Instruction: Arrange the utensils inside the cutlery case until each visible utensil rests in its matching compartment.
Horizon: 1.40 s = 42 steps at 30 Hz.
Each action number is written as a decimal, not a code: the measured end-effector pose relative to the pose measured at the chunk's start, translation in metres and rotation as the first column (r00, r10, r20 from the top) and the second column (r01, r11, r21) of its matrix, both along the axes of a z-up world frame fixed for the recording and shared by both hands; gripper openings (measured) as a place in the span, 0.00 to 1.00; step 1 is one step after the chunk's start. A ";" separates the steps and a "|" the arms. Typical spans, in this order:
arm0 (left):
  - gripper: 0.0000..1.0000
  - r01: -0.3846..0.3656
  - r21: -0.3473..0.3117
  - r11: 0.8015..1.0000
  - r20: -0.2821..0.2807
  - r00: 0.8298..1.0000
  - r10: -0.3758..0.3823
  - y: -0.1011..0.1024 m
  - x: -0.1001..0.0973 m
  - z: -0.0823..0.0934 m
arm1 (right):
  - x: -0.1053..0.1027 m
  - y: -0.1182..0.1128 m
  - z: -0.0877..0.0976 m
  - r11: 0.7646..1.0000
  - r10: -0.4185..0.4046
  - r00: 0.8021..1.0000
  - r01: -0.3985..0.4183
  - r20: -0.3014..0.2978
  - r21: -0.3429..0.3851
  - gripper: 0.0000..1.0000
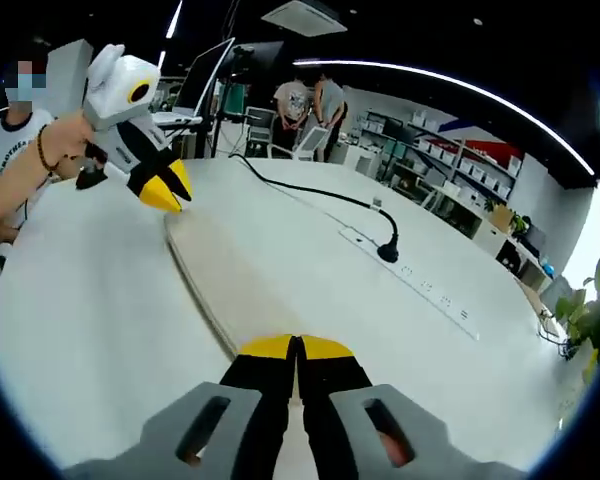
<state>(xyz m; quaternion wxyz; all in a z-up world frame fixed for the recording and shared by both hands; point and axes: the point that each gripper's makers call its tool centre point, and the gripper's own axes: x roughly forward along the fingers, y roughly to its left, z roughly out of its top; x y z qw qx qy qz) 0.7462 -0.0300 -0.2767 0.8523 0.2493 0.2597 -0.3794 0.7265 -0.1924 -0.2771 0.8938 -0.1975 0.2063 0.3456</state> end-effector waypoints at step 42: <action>0.01 0.110 0.333 0.936 -0.224 0.974 -0.035 0.006 -0.024 -0.032 | 0.003 -0.001 -0.033 0.778 0.260 0.954 -0.298 -0.148 -0.553 0.00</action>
